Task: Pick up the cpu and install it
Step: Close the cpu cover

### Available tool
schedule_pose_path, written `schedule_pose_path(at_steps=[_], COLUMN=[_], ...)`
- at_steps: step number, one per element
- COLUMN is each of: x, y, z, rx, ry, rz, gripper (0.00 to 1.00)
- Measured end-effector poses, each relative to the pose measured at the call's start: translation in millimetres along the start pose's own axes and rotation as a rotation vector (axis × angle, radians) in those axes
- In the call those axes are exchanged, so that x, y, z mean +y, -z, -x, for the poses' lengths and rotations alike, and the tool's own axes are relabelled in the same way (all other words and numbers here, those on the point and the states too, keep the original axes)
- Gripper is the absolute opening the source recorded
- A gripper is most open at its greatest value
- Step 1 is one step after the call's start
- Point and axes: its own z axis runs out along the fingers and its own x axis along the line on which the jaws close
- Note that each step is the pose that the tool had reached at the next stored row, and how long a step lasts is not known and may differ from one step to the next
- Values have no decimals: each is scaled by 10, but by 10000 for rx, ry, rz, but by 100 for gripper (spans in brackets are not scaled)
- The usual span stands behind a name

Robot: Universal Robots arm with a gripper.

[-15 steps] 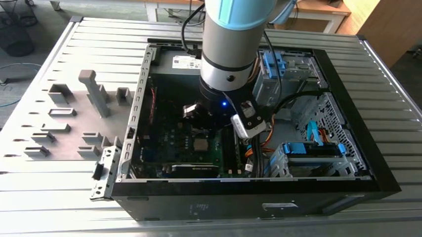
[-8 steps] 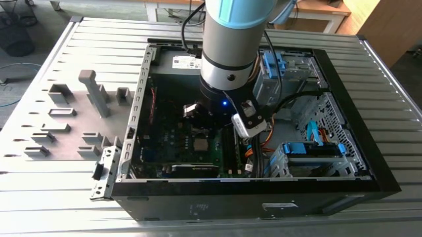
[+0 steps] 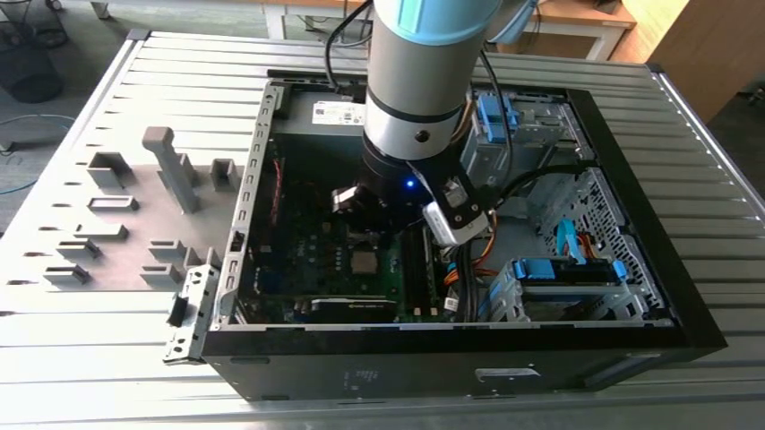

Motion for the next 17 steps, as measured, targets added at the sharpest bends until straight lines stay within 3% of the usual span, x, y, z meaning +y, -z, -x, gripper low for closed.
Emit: schedule_pose_path(at_steps=[17], x=[0], y=[-17], z=[0], rx=[21], ry=[3083], rz=[-67], gripper=[11])
